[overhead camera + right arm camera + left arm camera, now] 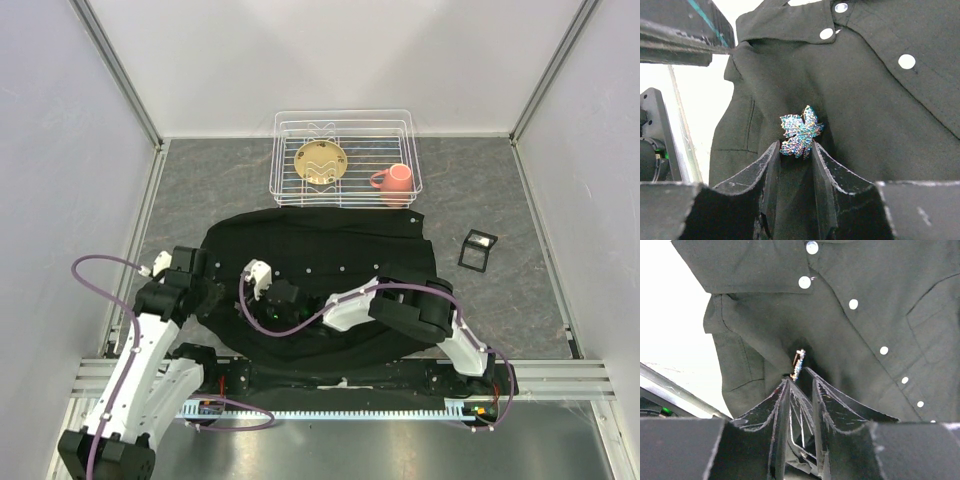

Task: Remove the brooch from the garment

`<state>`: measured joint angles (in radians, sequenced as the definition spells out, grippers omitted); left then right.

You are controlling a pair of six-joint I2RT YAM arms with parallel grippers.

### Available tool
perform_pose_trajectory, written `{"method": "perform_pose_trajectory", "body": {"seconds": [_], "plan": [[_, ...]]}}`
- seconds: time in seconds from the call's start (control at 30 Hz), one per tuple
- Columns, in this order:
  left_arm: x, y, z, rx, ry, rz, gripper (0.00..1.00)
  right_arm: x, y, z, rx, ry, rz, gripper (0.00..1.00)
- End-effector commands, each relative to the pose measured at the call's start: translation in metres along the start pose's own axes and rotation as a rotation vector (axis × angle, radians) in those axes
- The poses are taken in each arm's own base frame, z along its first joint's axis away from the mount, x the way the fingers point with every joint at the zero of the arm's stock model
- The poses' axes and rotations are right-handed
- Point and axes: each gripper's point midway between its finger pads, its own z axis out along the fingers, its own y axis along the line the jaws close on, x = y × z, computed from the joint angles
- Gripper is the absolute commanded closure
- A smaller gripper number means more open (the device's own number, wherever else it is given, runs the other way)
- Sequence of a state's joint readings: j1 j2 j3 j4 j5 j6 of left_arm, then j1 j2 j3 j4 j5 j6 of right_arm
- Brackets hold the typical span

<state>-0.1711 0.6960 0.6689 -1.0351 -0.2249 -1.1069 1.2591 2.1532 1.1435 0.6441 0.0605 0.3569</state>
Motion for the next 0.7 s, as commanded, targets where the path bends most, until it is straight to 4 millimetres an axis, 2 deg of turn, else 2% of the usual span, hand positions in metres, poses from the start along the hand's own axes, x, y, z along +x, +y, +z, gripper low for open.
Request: {"method": "perform_pose_trajectory", "body": {"seconds": [0.0,0.23,0.47,0.53,0.67], "plan": [[-0.005,-0.005,0.010,-0.010,-0.022,-0.072,0.70,-0.009,0.001,-0.011,-0.018,-0.018,0.080,0.60],[0.007,0.005,0.031,-0.036,-0.004,-0.087,0.73,-0.008,-0.005,-0.014,-0.010,-0.019,0.117,0.62],[0.003,0.009,0.035,-0.058,-0.031,-0.073,0.75,-0.021,0.004,-0.014,-0.048,-0.041,0.146,0.68],[0.002,0.010,0.036,-0.060,-0.040,-0.072,0.75,-0.023,0.012,-0.012,-0.084,-0.033,0.162,0.69],[0.007,0.010,0.041,-0.062,-0.017,-0.071,0.76,-0.025,0.020,-0.011,-0.112,-0.028,0.232,0.74]]}}
